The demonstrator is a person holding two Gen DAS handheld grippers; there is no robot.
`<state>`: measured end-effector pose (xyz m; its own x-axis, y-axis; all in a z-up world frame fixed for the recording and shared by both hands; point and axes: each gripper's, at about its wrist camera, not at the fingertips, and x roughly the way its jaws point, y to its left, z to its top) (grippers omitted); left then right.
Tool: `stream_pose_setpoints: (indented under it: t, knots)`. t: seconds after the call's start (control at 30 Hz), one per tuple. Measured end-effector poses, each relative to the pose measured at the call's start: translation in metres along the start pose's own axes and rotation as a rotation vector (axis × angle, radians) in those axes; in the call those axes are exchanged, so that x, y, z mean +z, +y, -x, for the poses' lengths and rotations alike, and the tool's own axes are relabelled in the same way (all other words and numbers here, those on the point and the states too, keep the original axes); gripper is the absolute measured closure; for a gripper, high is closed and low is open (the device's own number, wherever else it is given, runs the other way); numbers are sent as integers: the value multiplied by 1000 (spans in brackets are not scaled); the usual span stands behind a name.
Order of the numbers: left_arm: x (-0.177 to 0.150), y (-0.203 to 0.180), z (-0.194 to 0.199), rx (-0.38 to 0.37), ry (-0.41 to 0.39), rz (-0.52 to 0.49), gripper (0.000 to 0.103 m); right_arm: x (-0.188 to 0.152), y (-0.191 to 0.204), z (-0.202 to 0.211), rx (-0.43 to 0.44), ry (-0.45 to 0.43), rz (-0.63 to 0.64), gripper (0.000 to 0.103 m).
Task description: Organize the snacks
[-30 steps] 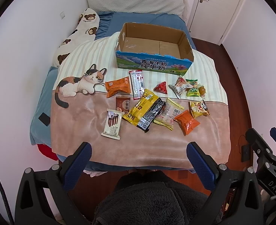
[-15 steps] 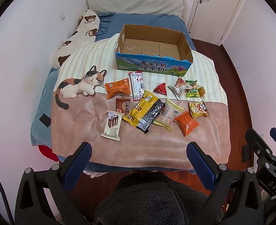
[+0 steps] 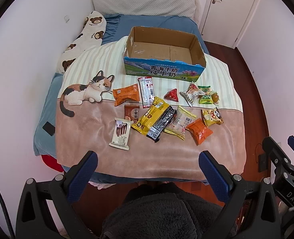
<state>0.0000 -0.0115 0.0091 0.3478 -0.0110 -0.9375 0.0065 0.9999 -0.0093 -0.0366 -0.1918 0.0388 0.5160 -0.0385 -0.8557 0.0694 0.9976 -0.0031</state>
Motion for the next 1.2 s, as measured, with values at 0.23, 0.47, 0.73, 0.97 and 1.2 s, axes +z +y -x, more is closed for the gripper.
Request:
stream_pose_setpoints:
  t: [0.23, 0.47, 0.73, 0.97, 1.2]
  knots:
    - [0, 0, 0, 0, 2, 2, 0, 0, 2, 2, 1, -1, -1, 0]
    - [-4, 8, 1, -5, 6, 2, 0, -2, 9, 6, 3, 0, 0, 0]
    - [-6, 9, 1, -5, 8, 3, 0, -5, 10, 8, 9, -2, 2, 0]
    - [-12, 10, 6, -1, -5, 2, 0, -7, 8, 9, 17, -7, 10, 0]
    - [-14, 10, 10, -2, -7, 10, 0, -6, 8, 10, 23, -10, 6, 0]
